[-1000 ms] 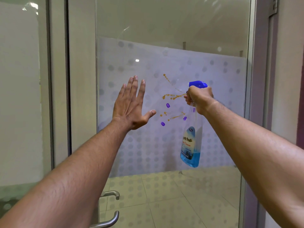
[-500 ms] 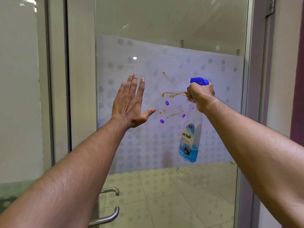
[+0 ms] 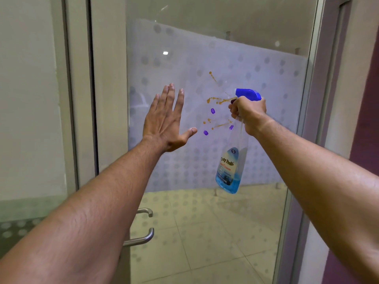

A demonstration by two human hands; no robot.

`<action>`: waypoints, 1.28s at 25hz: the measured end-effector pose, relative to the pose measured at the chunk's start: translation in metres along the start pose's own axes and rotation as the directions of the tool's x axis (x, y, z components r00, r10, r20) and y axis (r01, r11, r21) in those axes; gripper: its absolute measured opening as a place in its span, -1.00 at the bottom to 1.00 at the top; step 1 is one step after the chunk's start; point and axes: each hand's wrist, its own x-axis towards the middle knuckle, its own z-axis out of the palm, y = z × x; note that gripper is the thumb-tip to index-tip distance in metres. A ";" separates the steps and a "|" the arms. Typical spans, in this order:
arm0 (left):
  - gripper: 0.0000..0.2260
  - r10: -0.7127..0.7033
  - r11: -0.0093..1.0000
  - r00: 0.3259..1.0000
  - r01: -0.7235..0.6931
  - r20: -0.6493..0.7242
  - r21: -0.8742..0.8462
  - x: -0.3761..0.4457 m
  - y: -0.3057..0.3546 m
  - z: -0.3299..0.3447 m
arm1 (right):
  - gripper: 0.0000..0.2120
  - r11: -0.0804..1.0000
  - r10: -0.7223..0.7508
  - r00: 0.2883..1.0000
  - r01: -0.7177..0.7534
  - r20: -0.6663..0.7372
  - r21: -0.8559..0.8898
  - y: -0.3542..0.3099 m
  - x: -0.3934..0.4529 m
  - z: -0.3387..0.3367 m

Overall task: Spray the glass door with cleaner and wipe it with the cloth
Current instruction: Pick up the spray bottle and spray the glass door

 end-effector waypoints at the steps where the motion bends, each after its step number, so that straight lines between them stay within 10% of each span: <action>1: -0.09 -0.004 1.000 1.000 0.004 0.006 0.008 -0.004 0.000 -0.003 | -0.43 1.000 0.004 1.000 -0.003 0.014 -0.005 0.001 -0.005 0.000; 15: -0.10 -0.207 0.957 0.970 0.174 0.126 0.230 -0.120 0.046 -0.117 | -0.80 0.987 0.000 0.835 -0.087 0.550 0.132 -0.001 -0.127 -0.036; 32: -0.12 -0.608 0.643 0.778 0.366 0.157 0.673 -0.343 0.041 -0.379 | -0.89 0.921 -0.144 0.229 -0.326 0.963 0.215 -0.061 -0.426 -0.023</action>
